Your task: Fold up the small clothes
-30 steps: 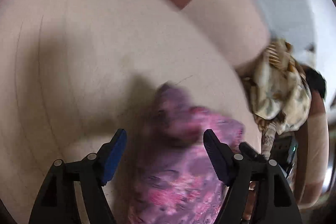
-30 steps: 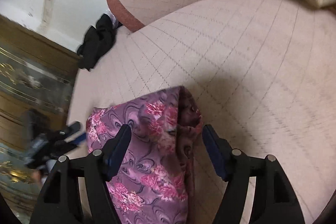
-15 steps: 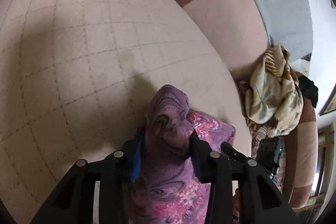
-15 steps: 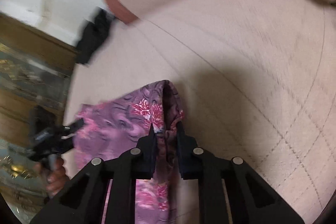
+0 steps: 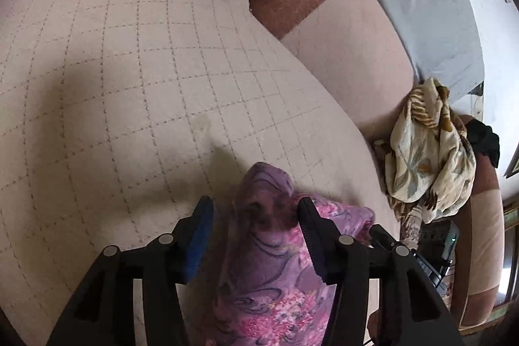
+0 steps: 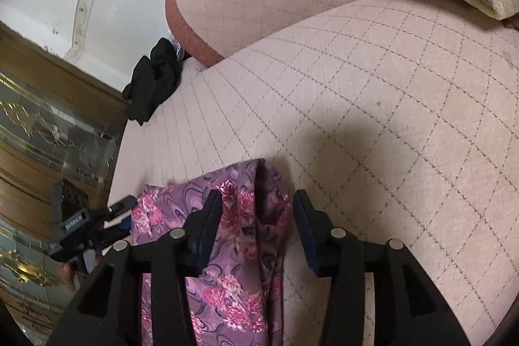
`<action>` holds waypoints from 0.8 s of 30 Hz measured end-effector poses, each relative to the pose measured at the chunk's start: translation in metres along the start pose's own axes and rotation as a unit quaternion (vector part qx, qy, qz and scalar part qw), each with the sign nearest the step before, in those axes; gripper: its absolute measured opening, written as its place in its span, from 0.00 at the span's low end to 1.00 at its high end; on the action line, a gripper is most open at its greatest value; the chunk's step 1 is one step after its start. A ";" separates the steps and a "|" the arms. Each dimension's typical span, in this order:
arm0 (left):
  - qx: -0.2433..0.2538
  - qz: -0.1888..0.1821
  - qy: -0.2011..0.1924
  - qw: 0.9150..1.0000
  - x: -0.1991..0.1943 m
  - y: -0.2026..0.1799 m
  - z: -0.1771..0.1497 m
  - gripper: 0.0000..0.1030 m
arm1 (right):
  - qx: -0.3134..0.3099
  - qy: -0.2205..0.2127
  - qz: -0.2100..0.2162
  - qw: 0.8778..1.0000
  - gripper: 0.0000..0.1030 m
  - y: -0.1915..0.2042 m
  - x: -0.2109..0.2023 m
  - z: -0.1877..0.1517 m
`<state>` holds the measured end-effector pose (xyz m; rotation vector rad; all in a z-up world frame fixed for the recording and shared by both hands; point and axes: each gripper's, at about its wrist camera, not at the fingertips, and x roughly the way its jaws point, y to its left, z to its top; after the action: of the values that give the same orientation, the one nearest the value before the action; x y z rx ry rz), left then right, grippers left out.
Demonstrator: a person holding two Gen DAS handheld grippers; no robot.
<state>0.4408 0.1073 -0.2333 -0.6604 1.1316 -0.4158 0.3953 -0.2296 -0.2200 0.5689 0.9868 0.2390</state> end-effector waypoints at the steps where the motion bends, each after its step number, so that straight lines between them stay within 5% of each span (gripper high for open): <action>1: 0.002 0.002 -0.001 1.000 0.001 0.000 0.000 0.55 | -0.004 -0.002 0.000 1.000 0.35 0.001 0.000 -0.001; 3: 0.013 0.014 -0.009 1.000 0.002 -0.003 -0.002 0.46 | -0.011 0.004 -0.007 1.000 0.06 0.003 0.004 -0.002; 4: 0.020 0.011 -0.010 1.000 0.001 -0.006 -0.002 0.29 | -0.012 0.003 -0.014 1.000 0.06 0.003 0.005 -0.002; 7: 0.048 0.022 -0.031 0.998 -0.005 -0.017 -0.003 0.17 | -0.019 -0.008 -0.035 0.999 0.05 0.003 0.003 -0.003; 9: 0.082 0.053 -0.035 0.995 0.003 -0.019 -0.004 0.17 | -0.019 0.005 -0.054 0.998 0.05 -0.003 0.014 -0.006; 14: 0.055 0.047 -0.033 0.997 -0.008 -0.019 0.000 0.19 | -0.005 0.005 -0.036 0.999 0.06 -0.003 0.009 -0.003; 17: 0.050 0.048 -0.029 0.997 -0.010 -0.018 0.001 0.29 | 0.012 0.005 -0.018 1.000 0.15 -0.004 0.003 0.000; 19: 0.037 0.051 -0.023 0.998 -0.010 -0.012 0.003 0.55 | 0.013 0.002 -0.021 1.000 0.38 -0.002 -0.002 0.001; 20: 0.028 0.045 -0.024 0.998 -0.010 -0.009 0.003 0.58 | 0.014 -0.004 -0.020 1.000 0.55 -0.001 -0.005 0.001; 24: 0.006 0.034 -0.002 0.999 -0.006 -0.001 0.004 0.60 | 0.007 0.001 -0.015 1.000 0.58 0.005 -0.012 0.004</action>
<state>0.4418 0.1114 -0.2276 -0.6099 1.1428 -0.3629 0.3920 -0.2324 -0.2071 0.5674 0.9983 0.2058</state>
